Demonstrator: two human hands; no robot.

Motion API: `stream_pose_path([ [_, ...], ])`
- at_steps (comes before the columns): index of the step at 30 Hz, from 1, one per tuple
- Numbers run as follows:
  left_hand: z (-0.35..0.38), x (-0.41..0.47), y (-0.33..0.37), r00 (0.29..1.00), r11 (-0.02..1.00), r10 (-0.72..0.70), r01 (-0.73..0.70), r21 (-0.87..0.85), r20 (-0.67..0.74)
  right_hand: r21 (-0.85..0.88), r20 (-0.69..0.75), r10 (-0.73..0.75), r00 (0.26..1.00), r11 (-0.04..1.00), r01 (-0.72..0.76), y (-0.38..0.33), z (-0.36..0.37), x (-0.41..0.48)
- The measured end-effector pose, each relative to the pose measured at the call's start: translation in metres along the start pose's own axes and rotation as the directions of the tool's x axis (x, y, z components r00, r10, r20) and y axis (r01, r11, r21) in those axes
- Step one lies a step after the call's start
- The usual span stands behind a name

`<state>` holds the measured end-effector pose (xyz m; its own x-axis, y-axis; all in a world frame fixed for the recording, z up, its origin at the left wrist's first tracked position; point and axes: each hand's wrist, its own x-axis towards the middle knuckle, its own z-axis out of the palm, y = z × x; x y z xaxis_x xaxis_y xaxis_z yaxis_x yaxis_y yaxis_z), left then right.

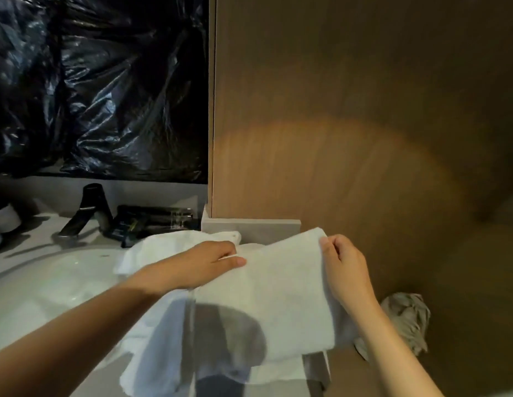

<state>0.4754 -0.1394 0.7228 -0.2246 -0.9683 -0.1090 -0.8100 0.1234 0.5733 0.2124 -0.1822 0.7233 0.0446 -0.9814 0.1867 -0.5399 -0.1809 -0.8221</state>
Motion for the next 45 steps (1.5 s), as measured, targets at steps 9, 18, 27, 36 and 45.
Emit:
stream_pose_path([
  [9,0.052,0.036,-0.014,0.994,0.988,-0.042,0.027,0.149,0.101,-0.012,-0.134,0.148,0.980,0.988,-0.151,0.074,0.021,-0.021],
  [18,0.042,0.011,-0.044,0.957,0.937,-0.273,0.243,0.253,0.092,-0.017,-0.149,0.209,0.966,0.977,-0.214,0.100,0.031,-0.020],
  [27,0.022,-0.004,-0.039,0.932,0.939,-0.326,0.338,-0.056,0.155,0.033,-0.109,0.225,0.968,0.974,-0.222,0.107,0.026,-0.014],
  [36,0.032,0.021,-0.050,0.993,0.984,-0.115,0.110,0.139,0.031,0.036,-0.052,0.356,0.933,0.934,-0.354,0.118,0.034,-0.013],
  [45,0.009,-0.022,-0.065,0.962,0.973,-0.227,0.219,-0.067,-0.149,-0.050,0.086,0.101,0.991,0.994,-0.097,0.070,0.057,-0.031],
])
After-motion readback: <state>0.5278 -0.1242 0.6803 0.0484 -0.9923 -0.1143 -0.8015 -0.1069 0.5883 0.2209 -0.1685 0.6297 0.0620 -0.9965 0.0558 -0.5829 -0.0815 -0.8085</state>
